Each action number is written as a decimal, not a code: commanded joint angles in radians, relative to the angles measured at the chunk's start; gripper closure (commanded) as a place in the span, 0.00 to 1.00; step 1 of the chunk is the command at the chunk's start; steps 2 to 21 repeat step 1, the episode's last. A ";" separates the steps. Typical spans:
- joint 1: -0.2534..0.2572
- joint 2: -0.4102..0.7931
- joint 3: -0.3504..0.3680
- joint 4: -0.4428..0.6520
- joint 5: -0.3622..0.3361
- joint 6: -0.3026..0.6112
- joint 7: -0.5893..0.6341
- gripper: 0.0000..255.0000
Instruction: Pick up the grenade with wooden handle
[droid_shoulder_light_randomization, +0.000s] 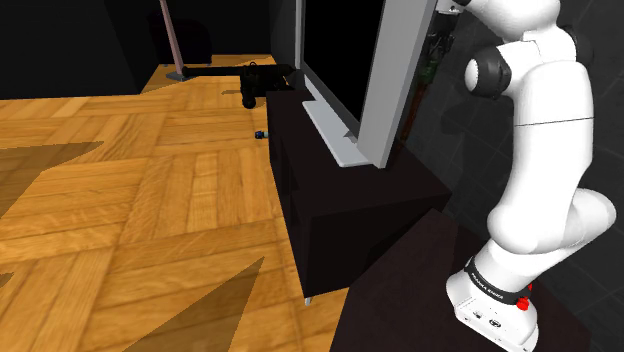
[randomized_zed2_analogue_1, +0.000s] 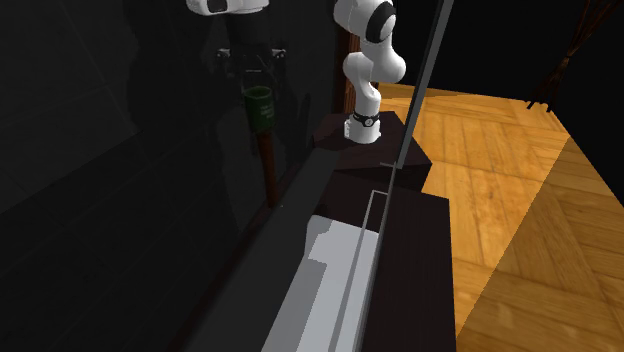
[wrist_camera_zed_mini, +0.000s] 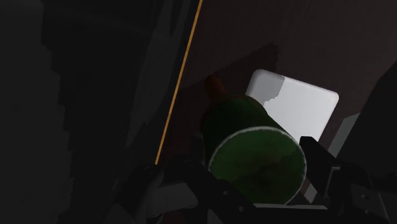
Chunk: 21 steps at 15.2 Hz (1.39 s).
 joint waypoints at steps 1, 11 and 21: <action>-0.007 0.009 0.002 0.025 0.004 -0.015 0.001 1.00; -0.007 0.009 0.002 0.025 0.004 -0.015 0.001 1.00; -0.007 0.009 0.002 0.025 0.004 -0.015 0.001 1.00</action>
